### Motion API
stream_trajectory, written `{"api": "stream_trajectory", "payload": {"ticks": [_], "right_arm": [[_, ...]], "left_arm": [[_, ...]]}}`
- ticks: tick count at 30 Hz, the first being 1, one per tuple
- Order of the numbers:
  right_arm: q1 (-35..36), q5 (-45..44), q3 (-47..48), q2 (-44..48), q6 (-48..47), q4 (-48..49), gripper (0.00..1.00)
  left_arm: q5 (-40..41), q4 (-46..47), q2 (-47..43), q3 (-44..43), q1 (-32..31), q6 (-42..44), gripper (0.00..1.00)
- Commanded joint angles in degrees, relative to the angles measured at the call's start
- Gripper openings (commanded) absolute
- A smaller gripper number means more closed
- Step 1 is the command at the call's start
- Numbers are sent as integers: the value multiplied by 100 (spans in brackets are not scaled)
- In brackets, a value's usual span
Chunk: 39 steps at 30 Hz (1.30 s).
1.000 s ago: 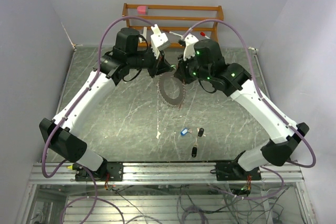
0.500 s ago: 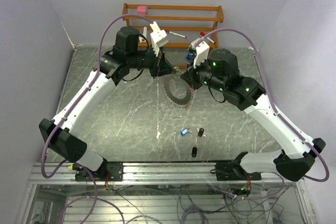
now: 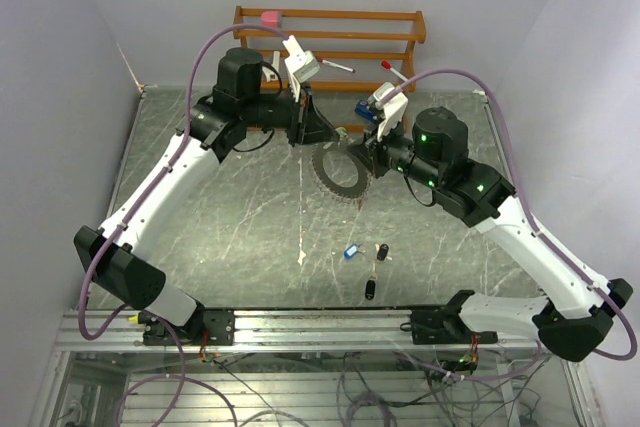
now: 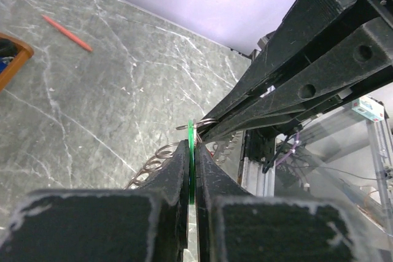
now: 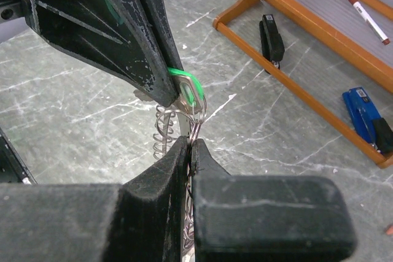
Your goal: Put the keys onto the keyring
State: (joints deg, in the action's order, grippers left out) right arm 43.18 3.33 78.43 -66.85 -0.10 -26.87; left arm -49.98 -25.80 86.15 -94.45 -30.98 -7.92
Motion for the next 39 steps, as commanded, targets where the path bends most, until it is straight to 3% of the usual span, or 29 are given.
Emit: {"api": "stream_trajectory", "payload": {"ticks": [1,6,11,13,16,19,25,31,39], "right_arm": [[-18,-28,-278,328,-179,611,0],[-14,4,-358,455,-214,751,0],[-20,63,-274,483,-254,822,0],[-19,103,-205,453,-255,792,0],[-20,206,-143,407,-254,767,0],[-20,256,-109,384,-266,748,0],[-16,562,-122,308,-289,763,0],[-13,1350,-36,114,-282,770,0],[-18,1813,3,50,-189,666,0]], "left_arm": [[-276,98,-121,-221,-13,-153,7],[-61,-339,-182,-258,-7,224,7],[407,-1193,-215,-470,-19,1150,9],[611,-1373,-260,-505,-21,1376,22],[801,-1489,-303,-599,-21,1576,51],[961,-1642,-256,-916,-21,1838,62],[751,-1633,-37,-1491,-17,2322,64],[-458,-1297,48,-1079,-20,2795,63],[-589,-1791,131,-908,-22,3895,62]]}}
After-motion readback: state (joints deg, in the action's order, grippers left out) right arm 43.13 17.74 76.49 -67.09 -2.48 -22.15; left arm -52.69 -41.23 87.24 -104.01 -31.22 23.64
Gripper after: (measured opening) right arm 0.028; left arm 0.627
